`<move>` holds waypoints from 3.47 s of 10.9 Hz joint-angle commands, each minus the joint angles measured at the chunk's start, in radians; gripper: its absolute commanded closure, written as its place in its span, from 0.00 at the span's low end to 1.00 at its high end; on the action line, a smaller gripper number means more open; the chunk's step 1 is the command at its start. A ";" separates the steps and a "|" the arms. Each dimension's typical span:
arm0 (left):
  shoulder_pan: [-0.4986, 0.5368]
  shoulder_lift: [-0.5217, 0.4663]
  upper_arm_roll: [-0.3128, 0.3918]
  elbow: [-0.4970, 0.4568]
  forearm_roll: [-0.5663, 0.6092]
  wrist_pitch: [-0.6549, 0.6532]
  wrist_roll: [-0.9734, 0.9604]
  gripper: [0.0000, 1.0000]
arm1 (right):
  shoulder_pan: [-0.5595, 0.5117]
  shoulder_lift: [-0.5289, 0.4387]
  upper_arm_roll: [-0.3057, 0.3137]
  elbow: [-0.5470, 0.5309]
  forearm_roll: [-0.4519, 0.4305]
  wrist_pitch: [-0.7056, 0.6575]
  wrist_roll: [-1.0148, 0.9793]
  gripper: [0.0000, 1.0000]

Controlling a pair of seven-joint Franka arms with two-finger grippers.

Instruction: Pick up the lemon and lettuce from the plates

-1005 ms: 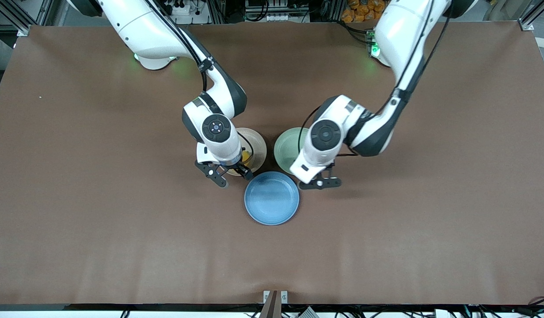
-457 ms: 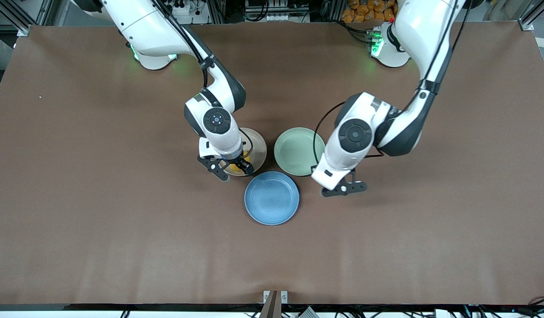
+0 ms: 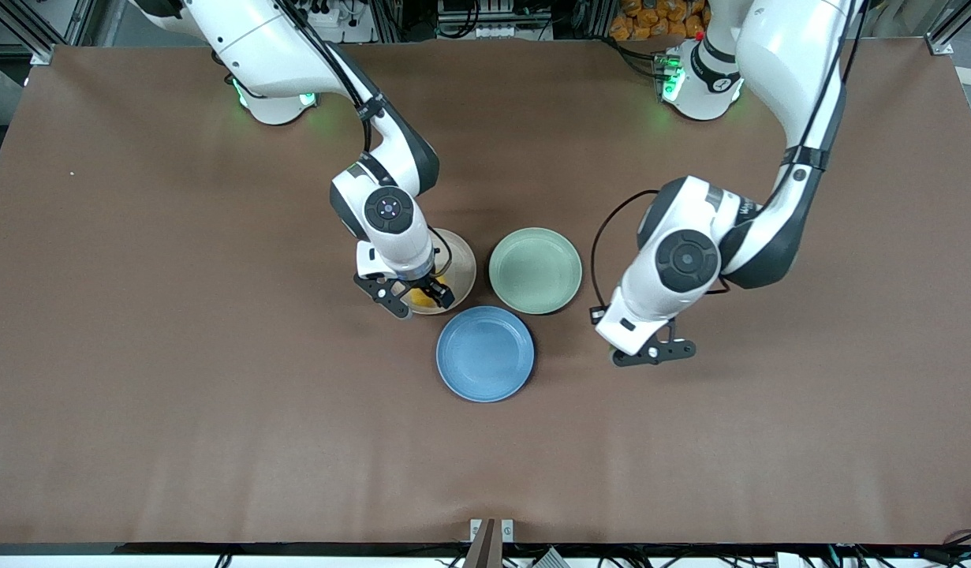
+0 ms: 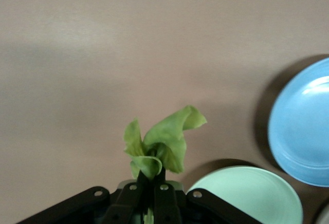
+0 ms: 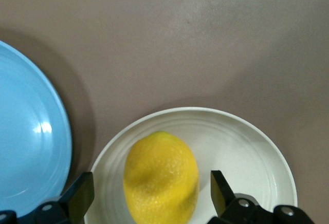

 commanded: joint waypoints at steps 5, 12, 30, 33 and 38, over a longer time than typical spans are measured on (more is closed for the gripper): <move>0.144 0.046 0.001 -0.032 0.101 -0.040 0.029 1.00 | 0.020 -0.010 -0.009 -0.101 -0.025 0.143 0.039 0.00; 0.223 0.103 -0.001 -0.022 0.219 0.013 0.043 0.07 | 0.026 0.042 -0.010 -0.103 -0.029 0.183 0.039 0.00; 0.231 -0.086 -0.013 -0.020 0.203 -0.005 0.129 0.00 | -0.058 -0.020 -0.003 -0.035 -0.012 0.009 -0.080 0.65; 0.260 -0.113 -0.013 -0.022 0.203 -0.007 0.239 0.00 | -0.104 -0.096 0.002 -0.035 0.008 -0.097 -0.166 0.65; 0.286 -0.158 -0.015 -0.019 0.156 -0.040 0.335 0.00 | -0.230 -0.267 0.001 -0.035 0.166 -0.399 -0.475 0.64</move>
